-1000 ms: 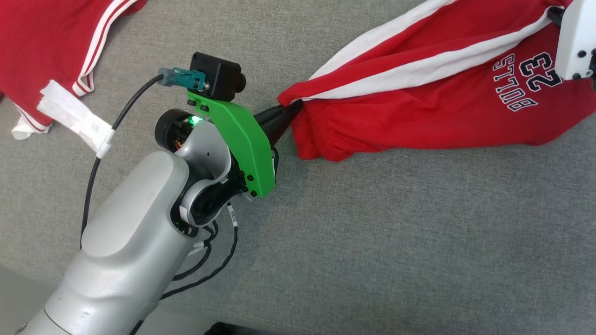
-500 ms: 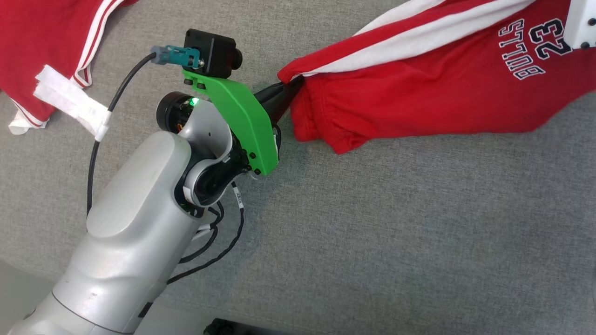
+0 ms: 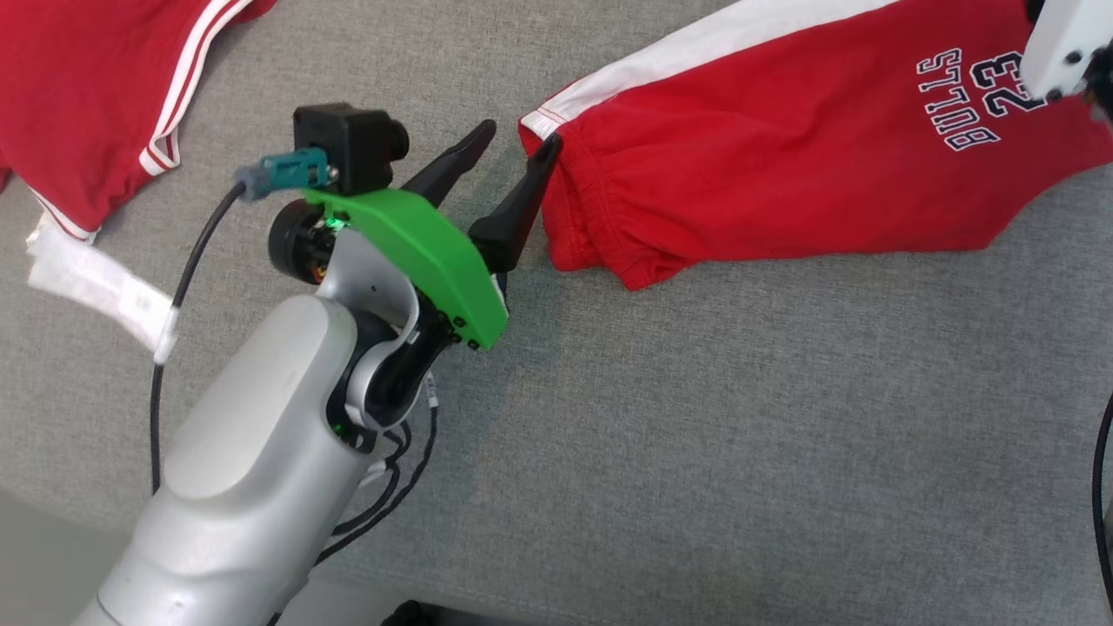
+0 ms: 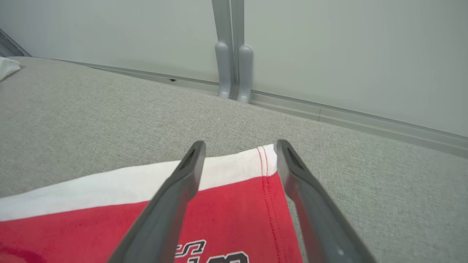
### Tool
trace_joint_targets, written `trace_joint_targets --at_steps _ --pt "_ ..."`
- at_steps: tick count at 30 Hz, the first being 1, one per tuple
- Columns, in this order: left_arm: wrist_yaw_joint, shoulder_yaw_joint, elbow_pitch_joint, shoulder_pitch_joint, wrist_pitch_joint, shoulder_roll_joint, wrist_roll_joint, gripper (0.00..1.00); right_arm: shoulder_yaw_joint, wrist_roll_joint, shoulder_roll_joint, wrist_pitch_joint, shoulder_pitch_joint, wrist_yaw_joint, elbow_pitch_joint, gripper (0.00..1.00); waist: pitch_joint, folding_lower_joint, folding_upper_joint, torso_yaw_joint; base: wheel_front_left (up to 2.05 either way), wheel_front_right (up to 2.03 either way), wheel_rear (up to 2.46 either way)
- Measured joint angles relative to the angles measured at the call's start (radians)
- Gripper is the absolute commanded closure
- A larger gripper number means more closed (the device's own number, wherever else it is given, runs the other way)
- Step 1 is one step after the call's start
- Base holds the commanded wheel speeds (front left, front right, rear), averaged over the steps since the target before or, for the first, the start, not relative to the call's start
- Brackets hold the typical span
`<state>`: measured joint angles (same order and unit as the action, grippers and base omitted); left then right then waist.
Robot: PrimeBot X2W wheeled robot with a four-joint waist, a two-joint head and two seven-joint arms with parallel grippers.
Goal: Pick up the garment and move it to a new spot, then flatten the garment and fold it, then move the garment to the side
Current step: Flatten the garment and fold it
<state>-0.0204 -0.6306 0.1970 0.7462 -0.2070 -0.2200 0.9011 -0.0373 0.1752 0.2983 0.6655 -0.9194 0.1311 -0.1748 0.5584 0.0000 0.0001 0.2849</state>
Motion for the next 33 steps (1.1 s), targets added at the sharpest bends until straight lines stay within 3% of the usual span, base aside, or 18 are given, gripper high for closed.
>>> trace_joint_targets --at_steps 6,13,20,26,28,29,33 --pt "-0.072 0.018 -0.105 -0.127 0.204 -0.047 -0.120 0.00 0.059 0.017 0.057 0.060 0.122 0.000 0.020 0.00 -0.030 0.0000 0.0000 -0.021 0.00 0.00 0.00" --pt "-0.131 0.023 -0.109 -0.261 0.386 -0.058 -0.208 0.00 0.033 0.016 0.129 0.135 0.135 0.000 0.015 0.00 -0.024 0.0000 0.0000 -0.008 0.00 0.00 0.00" --pt "-0.131 0.041 -0.034 -0.330 0.456 -0.030 -0.224 0.00 0.029 0.040 0.174 0.216 0.130 0.000 -0.040 0.00 -0.004 0.0000 0.0000 0.047 0.00 0.00 0.00" --pt "-0.107 0.065 0.011 -0.364 0.467 0.020 -0.246 0.00 0.046 0.127 0.152 0.272 0.131 -0.001 -0.072 0.00 -0.018 0.0000 0.0000 0.088 0.00 0.00 0.00" --pt "-0.103 0.076 0.016 -0.378 0.468 0.027 -0.263 0.00 0.064 0.159 0.152 0.282 0.139 -0.001 -0.070 0.91 -0.031 0.0000 0.0000 0.090 0.00 0.00 0.00" --pt "-0.102 0.083 0.018 -0.386 0.468 0.030 -0.271 0.00 0.069 0.177 0.154 0.286 0.144 -0.001 -0.070 1.00 -0.038 0.0000 0.0000 0.090 0.00 0.00 0.00" --pt "-0.093 0.111 0.035 -0.425 0.469 0.043 -0.291 0.00 0.035 0.206 0.149 0.265 0.178 0.000 -0.084 1.00 -0.068 0.0000 0.0000 0.084 0.00 0.00 0.00"
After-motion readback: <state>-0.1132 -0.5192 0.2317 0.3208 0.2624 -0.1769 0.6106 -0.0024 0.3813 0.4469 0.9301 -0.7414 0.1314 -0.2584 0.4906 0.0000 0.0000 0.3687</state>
